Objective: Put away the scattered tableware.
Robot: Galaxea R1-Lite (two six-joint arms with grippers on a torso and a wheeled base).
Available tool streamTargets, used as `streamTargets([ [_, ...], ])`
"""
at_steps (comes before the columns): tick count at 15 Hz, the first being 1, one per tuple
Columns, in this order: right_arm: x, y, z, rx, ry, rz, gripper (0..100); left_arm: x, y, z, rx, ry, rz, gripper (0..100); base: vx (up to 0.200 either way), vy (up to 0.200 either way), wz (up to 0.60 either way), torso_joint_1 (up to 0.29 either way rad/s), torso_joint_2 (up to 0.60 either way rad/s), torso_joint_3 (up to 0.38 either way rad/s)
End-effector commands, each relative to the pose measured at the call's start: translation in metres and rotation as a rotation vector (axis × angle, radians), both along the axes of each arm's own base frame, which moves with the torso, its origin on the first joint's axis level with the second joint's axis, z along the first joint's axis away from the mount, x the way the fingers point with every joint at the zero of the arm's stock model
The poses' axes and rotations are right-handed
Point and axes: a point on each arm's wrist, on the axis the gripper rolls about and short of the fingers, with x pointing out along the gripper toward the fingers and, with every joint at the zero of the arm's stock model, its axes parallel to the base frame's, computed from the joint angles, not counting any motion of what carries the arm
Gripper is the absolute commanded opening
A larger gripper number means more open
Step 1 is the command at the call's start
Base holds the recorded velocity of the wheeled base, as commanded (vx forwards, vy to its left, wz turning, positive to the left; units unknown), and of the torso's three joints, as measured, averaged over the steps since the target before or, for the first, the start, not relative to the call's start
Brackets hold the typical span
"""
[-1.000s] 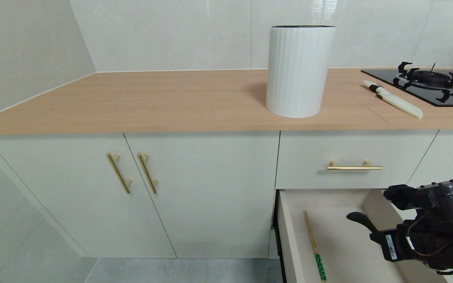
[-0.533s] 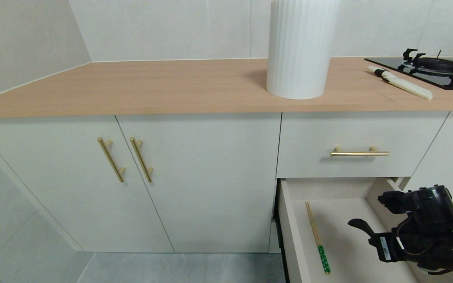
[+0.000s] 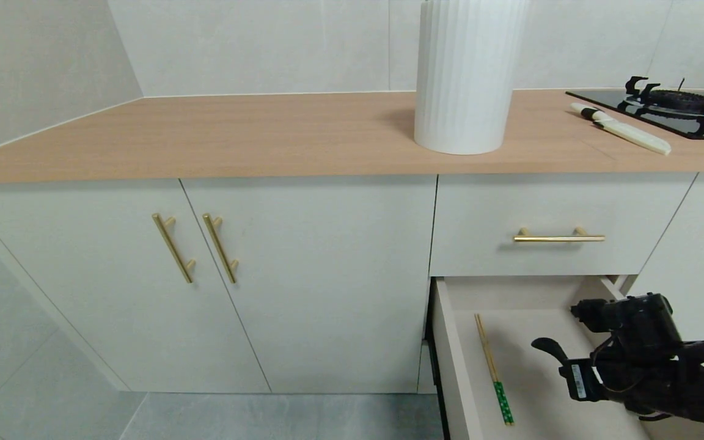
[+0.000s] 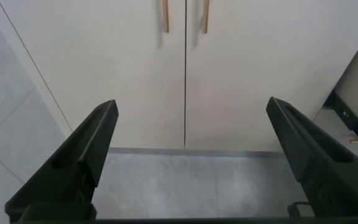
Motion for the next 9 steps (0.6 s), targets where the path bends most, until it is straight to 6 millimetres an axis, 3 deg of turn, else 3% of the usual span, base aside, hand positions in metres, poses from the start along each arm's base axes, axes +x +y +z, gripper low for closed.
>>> streamTargets([
  [1, 0.018, 0.003, -0.054, -0.043, 0.038, -0.079, 0, 0.000, 0.000, 0.000, 0.000, 0.000, 0.001, 100, 0.000, 0.000, 0.00, 0.000, 0.00, 0.000],
  [4, 0.026, 0.004, -0.083, -0.058, 0.018, -0.099, 0, 0.000, 0.000, 0.000, 0.000, 0.000, 0.001, 100, 0.000, 0.000, 0.00, 0.000, 0.00, 0.000],
  [9, 0.032, 0.000, -0.093, -0.054, -0.008, -0.114, 0, 0.000, 0.000, 0.000, 0.000, 0.000, 0.001, 100, 0.000, 0.000, 0.00, 0.000, 0.00, 0.000],
])
